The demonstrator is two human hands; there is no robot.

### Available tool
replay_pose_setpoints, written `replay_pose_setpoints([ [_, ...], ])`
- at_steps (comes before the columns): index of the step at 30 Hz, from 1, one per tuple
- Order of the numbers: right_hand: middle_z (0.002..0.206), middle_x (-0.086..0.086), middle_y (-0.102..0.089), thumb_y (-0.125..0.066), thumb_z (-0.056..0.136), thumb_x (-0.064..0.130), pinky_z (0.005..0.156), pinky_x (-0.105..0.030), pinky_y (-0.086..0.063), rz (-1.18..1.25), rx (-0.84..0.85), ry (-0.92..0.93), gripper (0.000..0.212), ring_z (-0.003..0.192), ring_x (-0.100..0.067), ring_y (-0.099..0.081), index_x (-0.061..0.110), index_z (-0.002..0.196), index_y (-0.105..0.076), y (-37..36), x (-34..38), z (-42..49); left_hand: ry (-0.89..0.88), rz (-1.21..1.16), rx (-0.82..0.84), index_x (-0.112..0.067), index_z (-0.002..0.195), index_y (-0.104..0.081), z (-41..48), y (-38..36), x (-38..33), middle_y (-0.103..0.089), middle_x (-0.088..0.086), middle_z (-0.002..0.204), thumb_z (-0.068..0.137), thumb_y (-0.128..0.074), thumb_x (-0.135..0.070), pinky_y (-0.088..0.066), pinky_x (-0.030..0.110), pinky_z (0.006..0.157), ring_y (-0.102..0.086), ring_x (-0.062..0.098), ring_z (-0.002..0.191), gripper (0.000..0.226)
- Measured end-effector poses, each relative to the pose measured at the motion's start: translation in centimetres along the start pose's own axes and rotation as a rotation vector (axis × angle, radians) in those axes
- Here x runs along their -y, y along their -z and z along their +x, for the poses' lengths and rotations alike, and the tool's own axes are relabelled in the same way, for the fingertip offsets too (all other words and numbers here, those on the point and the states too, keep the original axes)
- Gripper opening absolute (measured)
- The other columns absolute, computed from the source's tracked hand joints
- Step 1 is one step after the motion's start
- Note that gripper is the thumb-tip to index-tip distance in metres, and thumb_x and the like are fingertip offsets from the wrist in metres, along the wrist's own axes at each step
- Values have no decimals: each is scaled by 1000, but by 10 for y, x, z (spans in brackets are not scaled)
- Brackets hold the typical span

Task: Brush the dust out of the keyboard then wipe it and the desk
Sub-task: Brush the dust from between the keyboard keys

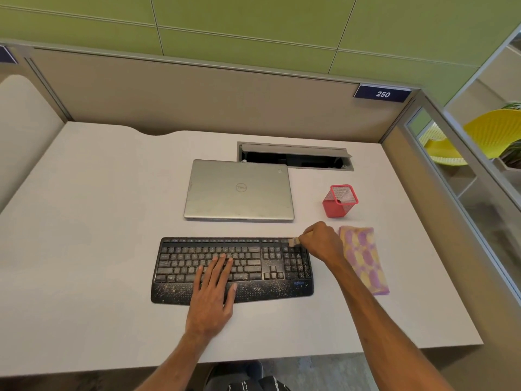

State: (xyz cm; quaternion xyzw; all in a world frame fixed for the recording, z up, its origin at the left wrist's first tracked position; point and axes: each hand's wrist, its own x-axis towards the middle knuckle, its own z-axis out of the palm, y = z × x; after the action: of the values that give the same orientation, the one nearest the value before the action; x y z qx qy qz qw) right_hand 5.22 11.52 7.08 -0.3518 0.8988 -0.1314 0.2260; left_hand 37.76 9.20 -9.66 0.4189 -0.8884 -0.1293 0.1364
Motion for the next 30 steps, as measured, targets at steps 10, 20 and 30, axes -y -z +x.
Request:
replay_pose_setpoints([
  [10,98,-2,-78,-72,85,31,70,-30,-51,-18,5,-5,21,81,-21,-66,20,100,-81,-1,-2,5,4,9,0,-23,176,-17,0,-1,0,-11,0,184,114,-37,-48,-12,59,137,-7,20,171,70],
  [20,98,-1,-78,-72,85,31,71,-30,-51,-27,16,13,22,82,-20,-67,21,101,-82,-5,0,5,0,-2,-16,-22,176,-20,0,-1,0,-14,1,184,114,-36,-48,-14,61,136,-9,20,171,69],
  [30,103,9,-79,-68,93,46,75,-32,-52,-247,81,290,23,92,-17,-70,33,107,-81,-1,-3,6,-5,-6,-30,-20,175,-22,0,0,-1,-17,2,183,114,-38,-47,-17,62,135,-11,20,170,69],
])
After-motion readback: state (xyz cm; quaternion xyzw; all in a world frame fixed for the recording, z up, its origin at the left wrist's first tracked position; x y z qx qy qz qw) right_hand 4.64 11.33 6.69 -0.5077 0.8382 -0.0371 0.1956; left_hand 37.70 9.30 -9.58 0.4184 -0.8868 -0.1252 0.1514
